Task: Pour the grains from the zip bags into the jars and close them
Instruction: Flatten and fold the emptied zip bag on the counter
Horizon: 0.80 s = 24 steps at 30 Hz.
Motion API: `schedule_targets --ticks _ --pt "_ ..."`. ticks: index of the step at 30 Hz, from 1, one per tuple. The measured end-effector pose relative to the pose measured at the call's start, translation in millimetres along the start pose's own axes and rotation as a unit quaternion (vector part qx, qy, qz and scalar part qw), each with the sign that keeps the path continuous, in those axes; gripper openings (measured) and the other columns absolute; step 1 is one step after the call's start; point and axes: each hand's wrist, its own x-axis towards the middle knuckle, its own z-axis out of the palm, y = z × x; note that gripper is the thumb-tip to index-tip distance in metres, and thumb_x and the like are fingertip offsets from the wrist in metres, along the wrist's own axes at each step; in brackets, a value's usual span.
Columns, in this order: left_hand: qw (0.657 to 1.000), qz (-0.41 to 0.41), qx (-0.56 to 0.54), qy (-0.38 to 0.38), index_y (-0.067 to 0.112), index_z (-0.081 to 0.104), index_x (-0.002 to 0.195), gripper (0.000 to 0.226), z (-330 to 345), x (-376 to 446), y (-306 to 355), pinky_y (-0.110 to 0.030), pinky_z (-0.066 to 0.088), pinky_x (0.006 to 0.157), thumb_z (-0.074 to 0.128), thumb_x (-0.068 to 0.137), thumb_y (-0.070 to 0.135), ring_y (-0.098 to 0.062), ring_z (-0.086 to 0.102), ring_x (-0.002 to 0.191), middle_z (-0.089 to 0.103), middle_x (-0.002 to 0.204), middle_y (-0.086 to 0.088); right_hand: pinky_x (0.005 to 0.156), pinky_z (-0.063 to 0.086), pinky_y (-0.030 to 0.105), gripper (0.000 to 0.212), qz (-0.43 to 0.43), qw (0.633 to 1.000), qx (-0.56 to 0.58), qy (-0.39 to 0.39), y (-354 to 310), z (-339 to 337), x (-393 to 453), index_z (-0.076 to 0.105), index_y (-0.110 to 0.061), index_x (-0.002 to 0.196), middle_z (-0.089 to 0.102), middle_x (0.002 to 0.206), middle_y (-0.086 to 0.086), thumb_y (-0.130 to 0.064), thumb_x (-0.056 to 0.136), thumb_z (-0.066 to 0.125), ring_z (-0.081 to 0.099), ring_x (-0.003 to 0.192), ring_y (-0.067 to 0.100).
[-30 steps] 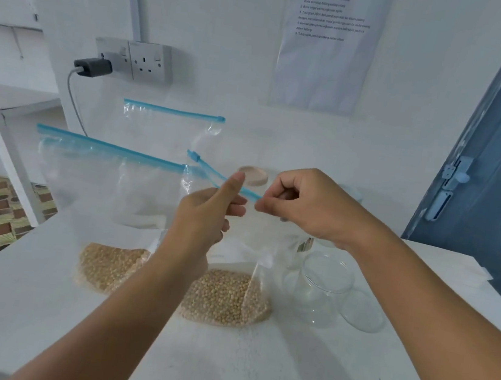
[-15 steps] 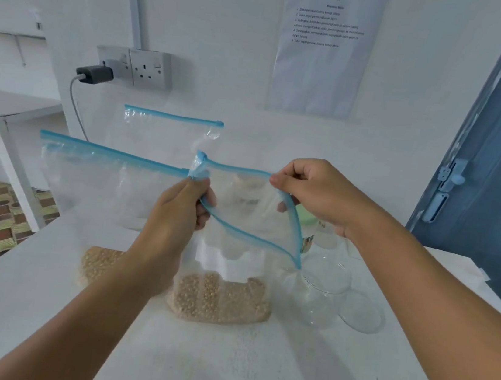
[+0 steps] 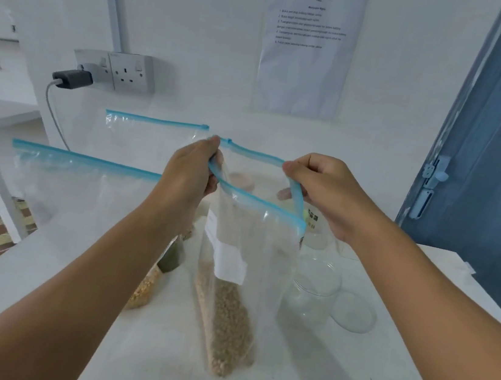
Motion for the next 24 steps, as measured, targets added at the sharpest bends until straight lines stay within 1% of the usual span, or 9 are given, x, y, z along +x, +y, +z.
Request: schedule_targets --ticks 2,3,6,9,11,15,17,19,24 --pt "0.999 -0.015 0.038 -0.013 0.020 0.053 0.066 0.044 1.7 0.4 -12.7 -0.034 0.039 0.077 0.054 0.106 0.038 -0.013 0.042 0.062 0.046 0.063 0.001 0.078 0.052 0.032 0.017 0.002 0.999 -0.029 -0.016 6.3 -1.8 -3.3 0.067 -0.015 0.088 0.067 0.066 -0.014 -0.028 0.100 0.067 0.077 0.082 0.015" --pt "0.998 -0.017 0.050 -0.021 0.020 0.053 0.067 0.045 2.4 -0.3 -19.1 -0.033 0.040 0.078 0.053 0.106 0.040 -0.014 0.042 0.064 0.045 0.065 0.001 0.075 0.048 0.029 0.018 0.004 0.999 -0.044 -0.023 8.7 -2.5 -4.4 0.066 -0.018 0.085 0.066 0.066 -0.015 -0.029 0.099 0.068 0.074 0.079 0.012" --pt "0.996 0.009 0.063 -0.067 0.014 0.054 0.074 0.043 5.4 -5.7 -34.3 -0.030 0.040 0.073 0.051 0.107 0.042 -0.013 0.043 0.064 0.043 0.067 0.000 0.091 0.052 0.038 0.012 0.018 0.998 -0.050 -0.040 9.6 -4.8 -4.8 0.064 -0.028 0.086 0.070 0.085 -0.009 -0.035 0.095 0.070 0.074 0.089 0.016" --pt "0.987 0.024 0.059 -0.146 0.016 0.063 0.073 0.046 12.3 -14.3 -44.0 -0.028 0.038 0.069 0.052 0.105 0.048 -0.011 0.044 0.063 0.048 0.066 0.003 0.093 0.052 0.035 0.010 0.031 0.996 -0.027 -0.077 1.2 -4.3 -6.0 0.065 -0.037 0.107 0.070 0.119 -0.007 -0.044 0.100 0.062 0.074 0.104 0.020" --pt "0.973 0.012 0.063 -0.221 0.024 0.073 0.077 0.041 15.1 -21.5 -52.1 -0.027 0.041 0.074 0.051 0.098 0.052 -0.011 0.048 0.070 0.055 0.074 0.005 0.097 0.050 0.033 0.021 0.020 0.993 -0.036 -0.112 -3.8 -2.9 -7.2 0.067 -0.047 0.118 0.067 0.123 -0.019 -0.053 0.103 0.054 0.070 0.110 0.012" --pt "0.945 0.005 0.089 -0.315 0.021 0.077 0.114 0.036 11.8 -34.4 -73.6 -0.031 0.049 0.093 0.047 0.102 0.037 -0.010 0.059 0.092 0.066 0.096 0.007 0.093 0.044 0.018 0.028 0.019 0.981 -0.078 -0.178 -5.4 0.5 -8.2 0.075 -0.043 0.116 0.067 0.113 -0.035 -0.056 0.101 0.054 0.056 0.115 -0.013" --pt "0.940 -0.003 0.104 -0.324 0.021 0.075 0.121 0.032 6.0 -38.3 -81.0 -0.031 0.049 0.097 0.045 0.110 0.026 -0.010 0.060 0.096 0.068 0.101 0.007 0.101 0.046 0.024 0.025 0.026 0.975 -0.147 -0.168 1.1 2.7 -6.1 0.077 -0.041 0.110 0.070 0.118 -0.026 -0.057 0.097 0.063 0.059 0.118 -0.004" --pt "0.942 -0.012 0.128 -0.309 0.023 0.077 0.117 0.030 -4.3 -37.8 -88.4 -0.028 0.048 0.095 0.049 0.108 0.018 -0.008 0.061 0.096 0.069 0.102 0.010 0.105 0.048 0.032 0.015 0.010 0.972 -0.201 -0.119 12.0 3.7 -1.2 0.079 -0.035 0.104 0.073 0.113 -0.017 -0.043 0.097 0.070 0.064 0.113 0.003" --pt "0.958 -0.067 0.190 -0.202 0.026 0.077 0.109 0.024 -44.8 -19.2 -119.5 -0.027 0.041 0.097 0.055 0.107 0.017 -0.010 0.056 0.124 0.068 0.128 0.013 0.094 0.054 0.026 0.019 0.015 0.979 -0.196 -0.061 26.9 -4.5 1.5 0.081 -0.032 0.101 0.075 0.109 -0.015 -0.019 0.101 0.067 0.072 0.100 0.013"
